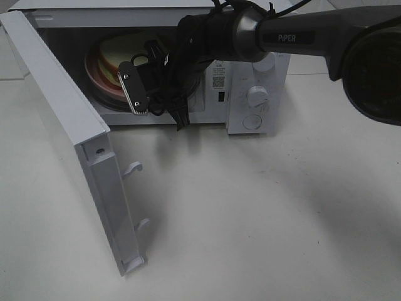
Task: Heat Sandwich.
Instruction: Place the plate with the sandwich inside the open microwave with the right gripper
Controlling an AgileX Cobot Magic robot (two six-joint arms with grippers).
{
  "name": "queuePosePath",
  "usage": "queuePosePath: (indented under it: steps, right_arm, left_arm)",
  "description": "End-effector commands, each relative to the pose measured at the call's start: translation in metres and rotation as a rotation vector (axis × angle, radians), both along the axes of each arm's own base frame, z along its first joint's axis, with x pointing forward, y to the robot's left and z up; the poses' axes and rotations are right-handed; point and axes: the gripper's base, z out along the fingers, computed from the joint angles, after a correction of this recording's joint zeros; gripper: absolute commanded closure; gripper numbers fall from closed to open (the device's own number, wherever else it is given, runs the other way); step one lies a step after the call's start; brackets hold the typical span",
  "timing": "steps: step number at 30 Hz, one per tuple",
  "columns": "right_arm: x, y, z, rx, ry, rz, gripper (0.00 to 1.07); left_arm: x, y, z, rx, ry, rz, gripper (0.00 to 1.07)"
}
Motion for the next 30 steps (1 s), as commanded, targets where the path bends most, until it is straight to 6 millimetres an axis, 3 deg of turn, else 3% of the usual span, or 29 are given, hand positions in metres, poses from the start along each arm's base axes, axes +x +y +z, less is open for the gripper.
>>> queuePosePath:
  steps: [1,11,17,20,21,23,30]
  right_arm:
    - [0.004,0.001,0.012,0.033,-0.049,0.002,1.07]
    - [0.006,-0.003,0.018,0.077,-0.026,-0.068,1.04]
    - [0.006,-0.005,0.024,0.078,-0.031,-0.070,0.87]
    - [0.006,-0.005,0.026,0.081,-0.034,-0.070,0.68]
    - [0.006,-0.005,0.026,0.081,-0.034,-0.070,0.68]
    - [0.005,-0.006,0.026,0.077,-0.026,-0.072,0.56]
    - [-0.005,-0.012,0.027,0.038,0.044,-0.073,0.52]
  left_arm:
    - [-0.002,0.000,0.000,-0.001,-0.028,-0.006,0.30]
    - [-0.002,0.000,0.000,-0.001,-0.028,-0.006,0.30]
    - [-0.002,0.000,0.000,-0.001,-0.028,-0.006,0.30]
    - [-0.002,0.000,0.000,-0.001,-0.028,-0.006,0.30]
    - [-0.002,0.000,0.000,-0.001,-0.028,-0.006,0.30]
    - [-0.002,0.000,0.000,-0.001,-0.028,-0.006,0.30]
    - [-0.002,0.000,0.000,-0.001,-0.028,-0.006,0.30]
